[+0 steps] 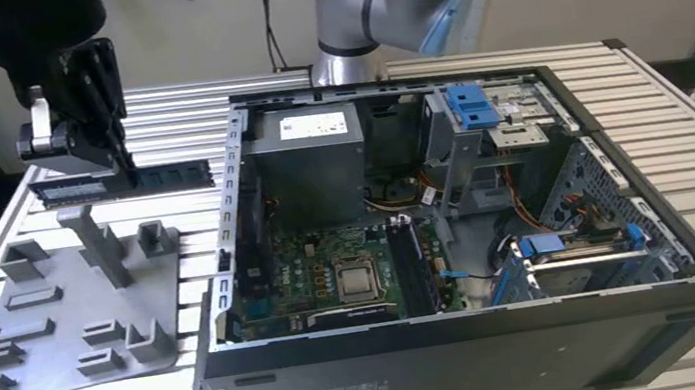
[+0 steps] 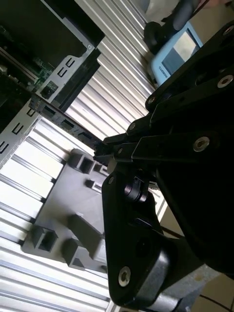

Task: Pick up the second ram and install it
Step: 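Pick up the second ram and move it above second insertion slot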

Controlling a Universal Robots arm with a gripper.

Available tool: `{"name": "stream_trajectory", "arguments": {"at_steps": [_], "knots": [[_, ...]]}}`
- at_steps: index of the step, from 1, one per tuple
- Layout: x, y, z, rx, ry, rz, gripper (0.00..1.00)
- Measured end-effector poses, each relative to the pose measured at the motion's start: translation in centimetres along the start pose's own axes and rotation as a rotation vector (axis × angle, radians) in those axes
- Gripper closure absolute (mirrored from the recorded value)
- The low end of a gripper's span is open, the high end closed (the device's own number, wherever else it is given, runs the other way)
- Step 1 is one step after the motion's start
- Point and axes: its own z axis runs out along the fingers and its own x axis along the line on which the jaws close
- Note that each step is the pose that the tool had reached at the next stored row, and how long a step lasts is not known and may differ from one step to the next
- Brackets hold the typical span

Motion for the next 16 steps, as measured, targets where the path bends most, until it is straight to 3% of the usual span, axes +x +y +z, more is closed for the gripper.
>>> {"name": "stream_trajectory", "arguments": {"at_steps": [16], "knots": [[0.15,-4.76,-0.05,-0.0004,0.0000,0.000,0.86]]}}
